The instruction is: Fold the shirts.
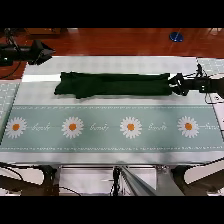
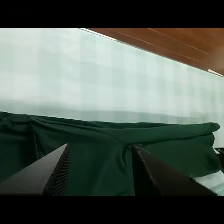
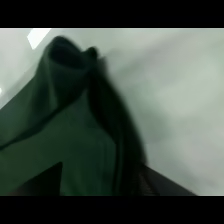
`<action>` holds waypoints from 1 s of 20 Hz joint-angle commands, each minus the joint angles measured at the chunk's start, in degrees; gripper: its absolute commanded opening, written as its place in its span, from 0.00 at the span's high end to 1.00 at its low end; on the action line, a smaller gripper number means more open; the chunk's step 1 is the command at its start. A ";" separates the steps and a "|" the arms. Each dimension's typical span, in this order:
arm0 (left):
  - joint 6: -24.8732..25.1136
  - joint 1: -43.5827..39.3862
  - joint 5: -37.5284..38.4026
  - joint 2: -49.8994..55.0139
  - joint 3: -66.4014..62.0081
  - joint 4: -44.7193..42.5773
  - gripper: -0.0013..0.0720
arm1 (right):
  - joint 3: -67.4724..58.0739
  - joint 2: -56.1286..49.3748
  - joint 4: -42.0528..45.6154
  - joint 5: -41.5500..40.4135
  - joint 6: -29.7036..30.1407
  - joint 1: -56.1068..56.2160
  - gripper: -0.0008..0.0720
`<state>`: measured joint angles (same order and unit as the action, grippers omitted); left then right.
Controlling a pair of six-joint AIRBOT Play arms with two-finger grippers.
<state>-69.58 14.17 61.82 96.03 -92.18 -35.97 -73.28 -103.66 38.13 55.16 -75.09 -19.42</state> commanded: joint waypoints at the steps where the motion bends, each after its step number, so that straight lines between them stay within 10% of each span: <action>1: 0.13 -1.25 0.33 -0.04 0.02 0.00 0.34 | 0.07 -2.43 -4.92 -2.93 -0.26 4.04 0.49; 3: 0.09 -1.42 0.42 -0.04 0.00 0.02 0.34 | -0.22 -1.75 -10.78 -3.65 0.61 4.39 0.95; 5: -0.70 -1.46 0.46 -0.07 0.00 0.17 0.41 | -0.31 1.49 -15.39 -1.09 6.14 3.41 0.95; 7: -1.16 -1.73 1.79 -0.04 0.00 2.62 0.92 | -0.31 7.04 -13.75 2.73 6.16 1.84 0.95; 8: -1.18 -2.14 2.40 -0.04 0.00 4.50 0.95 | -0.28 9.81 -12.33 4.70 6.05 1.03 0.95; 20: -10.84 -31.80 -0.72 4.31 0.02 7.30 0.95 | -0.28 28.96 18.14 23.04 -1.18 -1.90 0.95</action>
<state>-77.65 -9.54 63.35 98.37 -92.18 -28.69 -73.49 -77.52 48.14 73.19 -75.55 -21.17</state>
